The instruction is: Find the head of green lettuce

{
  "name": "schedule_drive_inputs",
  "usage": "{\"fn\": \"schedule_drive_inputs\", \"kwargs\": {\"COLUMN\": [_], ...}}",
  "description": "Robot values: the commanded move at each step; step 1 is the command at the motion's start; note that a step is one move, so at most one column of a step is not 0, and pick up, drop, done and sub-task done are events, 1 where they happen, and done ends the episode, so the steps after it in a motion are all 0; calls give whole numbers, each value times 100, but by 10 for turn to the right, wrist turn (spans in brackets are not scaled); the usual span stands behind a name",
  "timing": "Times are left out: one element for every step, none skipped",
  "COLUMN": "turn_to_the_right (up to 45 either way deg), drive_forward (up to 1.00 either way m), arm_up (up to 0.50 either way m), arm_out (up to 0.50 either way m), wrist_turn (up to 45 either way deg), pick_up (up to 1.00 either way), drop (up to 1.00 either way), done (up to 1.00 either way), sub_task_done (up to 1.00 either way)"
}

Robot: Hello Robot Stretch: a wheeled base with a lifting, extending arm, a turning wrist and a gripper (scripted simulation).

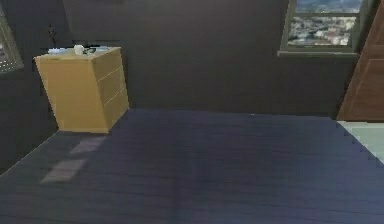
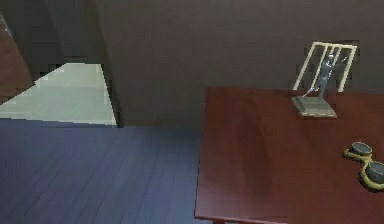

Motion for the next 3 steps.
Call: {"fn": "schedule_drive_inputs", "kwargs": {"turn_to_the_right": [0, 450, 0], "drive_forward": [10, 0, 40], "arm_up": [0, 0, 0], "arm_out": [0, 0, 0], "wrist_turn": [0, 0, 0], "pick_up": [0, 0, 0], "drop": [0, 0, 0], "done": [0, 0, 0], "sub_task_done": [0, 0, 0]}}
